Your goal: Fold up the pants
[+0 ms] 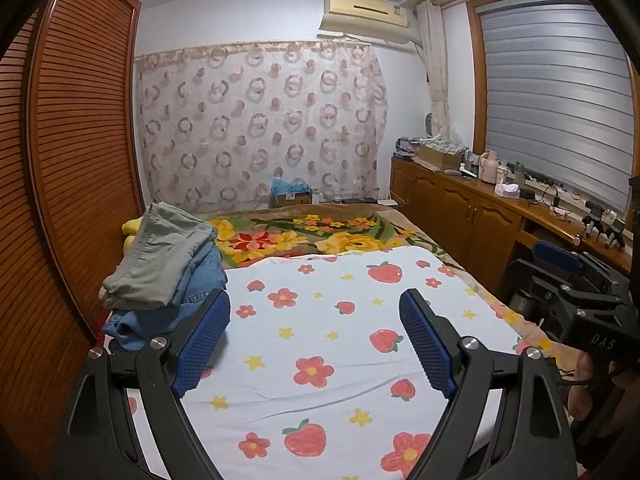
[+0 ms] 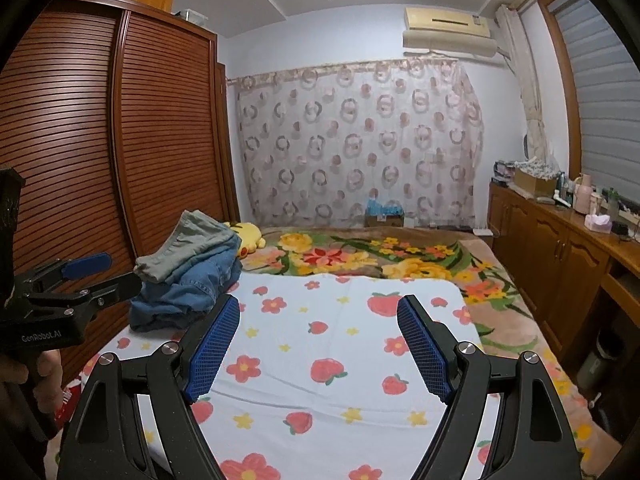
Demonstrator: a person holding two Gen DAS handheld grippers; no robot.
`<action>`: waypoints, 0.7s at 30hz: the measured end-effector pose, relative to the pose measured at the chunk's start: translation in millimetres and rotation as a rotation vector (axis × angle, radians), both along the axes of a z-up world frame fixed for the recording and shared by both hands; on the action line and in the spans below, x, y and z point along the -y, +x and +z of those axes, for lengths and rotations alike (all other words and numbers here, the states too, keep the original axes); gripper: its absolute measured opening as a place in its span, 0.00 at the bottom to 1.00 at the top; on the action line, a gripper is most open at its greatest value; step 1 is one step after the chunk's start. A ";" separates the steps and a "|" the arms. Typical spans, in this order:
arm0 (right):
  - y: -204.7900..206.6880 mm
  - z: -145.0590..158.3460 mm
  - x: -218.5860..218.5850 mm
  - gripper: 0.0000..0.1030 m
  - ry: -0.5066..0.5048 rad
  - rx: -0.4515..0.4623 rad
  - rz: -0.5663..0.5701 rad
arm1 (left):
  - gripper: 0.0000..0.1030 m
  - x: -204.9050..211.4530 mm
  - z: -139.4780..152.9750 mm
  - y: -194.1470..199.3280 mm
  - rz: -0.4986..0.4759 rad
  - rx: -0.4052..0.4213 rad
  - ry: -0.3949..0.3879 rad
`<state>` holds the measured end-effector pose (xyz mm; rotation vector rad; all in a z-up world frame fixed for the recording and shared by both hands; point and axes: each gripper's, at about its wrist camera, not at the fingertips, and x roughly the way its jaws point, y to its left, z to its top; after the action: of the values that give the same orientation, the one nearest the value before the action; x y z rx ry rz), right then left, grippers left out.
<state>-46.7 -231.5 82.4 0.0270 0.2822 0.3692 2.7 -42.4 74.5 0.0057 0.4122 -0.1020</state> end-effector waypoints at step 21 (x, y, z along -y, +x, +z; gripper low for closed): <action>-4.9 -5.3 4.4 0.81 -0.002 0.009 -0.008 | 0.84 -5.1 -0.8 -4.3 0.022 0.006 -0.001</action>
<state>-51.7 -235.8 77.1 0.0244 0.2737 0.3614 -1.6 -37.3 73.7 0.0006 0.4059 -0.0801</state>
